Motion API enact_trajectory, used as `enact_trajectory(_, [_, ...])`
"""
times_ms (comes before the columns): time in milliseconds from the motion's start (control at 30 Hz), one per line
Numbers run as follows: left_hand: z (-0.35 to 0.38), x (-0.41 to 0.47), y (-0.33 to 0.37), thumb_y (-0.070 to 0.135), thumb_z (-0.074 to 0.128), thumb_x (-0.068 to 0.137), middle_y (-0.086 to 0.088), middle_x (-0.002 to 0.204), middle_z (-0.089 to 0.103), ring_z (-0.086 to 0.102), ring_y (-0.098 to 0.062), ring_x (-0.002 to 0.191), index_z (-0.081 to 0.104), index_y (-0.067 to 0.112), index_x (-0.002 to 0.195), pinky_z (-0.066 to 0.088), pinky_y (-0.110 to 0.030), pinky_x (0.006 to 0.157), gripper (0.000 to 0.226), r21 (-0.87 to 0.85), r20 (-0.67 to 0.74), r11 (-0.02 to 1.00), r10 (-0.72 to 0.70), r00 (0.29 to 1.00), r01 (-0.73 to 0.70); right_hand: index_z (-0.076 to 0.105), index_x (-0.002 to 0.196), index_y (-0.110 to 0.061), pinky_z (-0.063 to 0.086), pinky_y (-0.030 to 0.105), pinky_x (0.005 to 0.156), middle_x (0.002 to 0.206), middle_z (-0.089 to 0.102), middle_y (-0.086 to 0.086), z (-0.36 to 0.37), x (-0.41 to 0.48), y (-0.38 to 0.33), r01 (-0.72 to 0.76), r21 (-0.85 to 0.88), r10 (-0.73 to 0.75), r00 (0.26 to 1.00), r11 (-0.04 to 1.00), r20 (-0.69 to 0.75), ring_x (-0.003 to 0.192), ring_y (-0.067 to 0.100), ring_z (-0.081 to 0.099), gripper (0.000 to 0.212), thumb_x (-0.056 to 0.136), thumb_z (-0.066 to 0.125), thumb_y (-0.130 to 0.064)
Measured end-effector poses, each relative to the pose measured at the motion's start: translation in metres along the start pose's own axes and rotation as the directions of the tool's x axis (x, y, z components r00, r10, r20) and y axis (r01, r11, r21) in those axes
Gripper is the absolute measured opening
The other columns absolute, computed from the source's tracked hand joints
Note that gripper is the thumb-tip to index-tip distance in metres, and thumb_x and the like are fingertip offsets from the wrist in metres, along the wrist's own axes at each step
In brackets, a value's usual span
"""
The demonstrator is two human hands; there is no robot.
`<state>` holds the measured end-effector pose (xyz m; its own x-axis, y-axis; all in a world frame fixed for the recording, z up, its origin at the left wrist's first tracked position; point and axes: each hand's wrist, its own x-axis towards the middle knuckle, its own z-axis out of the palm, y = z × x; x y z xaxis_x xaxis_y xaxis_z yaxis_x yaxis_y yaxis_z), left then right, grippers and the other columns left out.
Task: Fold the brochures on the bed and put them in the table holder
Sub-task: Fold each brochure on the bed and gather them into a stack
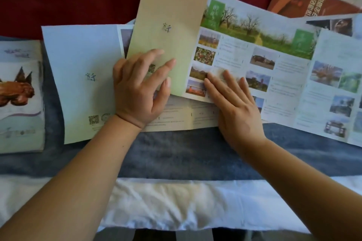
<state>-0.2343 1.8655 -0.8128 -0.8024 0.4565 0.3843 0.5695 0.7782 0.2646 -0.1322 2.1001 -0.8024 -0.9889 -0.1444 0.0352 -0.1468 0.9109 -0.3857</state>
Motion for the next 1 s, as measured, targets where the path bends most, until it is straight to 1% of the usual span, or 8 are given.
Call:
enact_trajectory(200, [-0.027,-0.014,0.013,0.037,0.046,0.103,-0.017,0.162,0.036,0.045,-0.033,0.141,0.059,0.021,0.144,0.035,-0.052,0.111,0.046,0.056,0.085,0.984,-0.174,0.981,0.170,0.055,0.148,-0.011,0.032,0.065,0.119,0.156,0.049,0.008,0.007,-0.010,-0.022,0.135,0.028,-0.136,0.991,0.990,0.020,0.148,0.042,0.039,0.063,0.089,0.060,0.011])
enact_trajectory(367, [-0.045,-0.054,0.023,0.039,0.050,0.100,-0.012,0.160,0.041,0.040,-0.031,0.147,0.059,0.022,0.144,0.029,-0.054,0.117,0.048,0.067,0.161,0.962,-0.273,0.949,0.265,0.055,0.148,-0.013,0.035,0.065,0.118,0.156,0.049,0.007,0.015,-0.015,-0.051,0.221,0.059,-0.225,0.972,0.974,0.075,0.148,0.041,0.039,0.056,0.094,0.054,0.001])
enact_trajectory(467, [-0.047,-0.077,0.014,0.044,0.047,0.101,-0.012,0.166,0.031,0.029,-0.033,0.153,0.050,0.025,0.152,0.023,-0.055,0.121,0.055,0.155,0.230,0.929,-0.366,0.902,0.337,0.060,0.144,-0.012,0.035,0.061,0.119,0.155,0.050,0.009,0.015,-0.018,-0.059,0.295,0.191,-0.317,0.943,0.936,0.098,0.149,0.036,0.040,0.052,0.093,0.064,-0.005])
enact_trajectory(533, [-0.048,-0.088,0.001,0.052,0.041,0.101,-0.008,0.170,0.019,0.017,-0.030,0.157,0.036,0.030,0.159,0.016,-0.055,0.124,0.062,0.231,0.283,0.898,-0.431,0.857,0.375,0.064,0.141,-0.012,0.032,0.058,0.121,0.156,0.050,0.011,0.010,-0.016,-0.052,0.309,0.279,-0.352,0.929,0.909,0.117,0.150,0.033,0.040,0.054,0.088,0.059,-0.013])
enact_trajectory(600, [-0.048,-0.094,-0.013,0.056,0.036,0.101,-0.005,0.172,0.013,0.011,-0.029,0.158,0.029,0.033,0.161,0.012,-0.055,0.125,0.064,0.266,0.293,0.888,-0.445,0.846,0.375,0.065,0.140,-0.010,0.030,0.059,0.122,0.157,0.048,0.014,0.005,-0.009,-0.041,0.257,0.263,-0.295,0.948,0.930,0.118,0.151,0.034,0.038,0.058,0.084,0.056,-0.021])
enact_trajectory(733, [-0.044,-0.089,-0.035,0.057,0.029,0.104,-0.006,0.171,0.016,0.012,-0.029,0.158,0.028,0.032,0.161,0.011,-0.055,0.125,0.063,0.256,0.255,0.913,-0.382,0.889,0.319,0.049,0.154,-0.015,0.015,0.058,0.128,0.169,0.026,0.016,0.005,0.010,-0.030,0.054,0.046,-0.059,0.990,0.998,0.131,0.159,0.034,0.017,0.059,0.101,0.050,-0.040])
enact_trajectory(867, [-0.036,-0.070,-0.058,0.054,0.029,0.105,-0.008,0.170,0.019,0.016,-0.031,0.157,0.034,0.030,0.159,0.013,-0.054,0.124,0.060,0.212,0.222,0.946,-0.289,0.931,0.244,0.020,0.166,-0.033,-0.005,0.051,0.129,0.174,-0.003,0.014,0.013,0.028,-0.040,-0.138,-0.105,0.155,0.974,0.985,0.167,0.160,0.032,-0.009,0.070,0.104,0.033,-0.064])
enact_trajectory(1000, [-0.030,-0.043,-0.076,0.047,0.035,0.105,-0.017,0.167,0.024,0.019,-0.040,0.154,0.040,0.028,0.157,0.019,-0.055,0.123,0.056,0.184,0.124,0.968,-0.193,0.973,0.168,0.005,0.166,-0.041,-0.008,0.052,0.128,0.173,-0.014,0.012,0.023,0.034,-0.051,-0.250,-0.155,0.273,0.951,0.956,0.148,0.159,0.030,-0.017,0.073,0.102,0.022,-0.072])
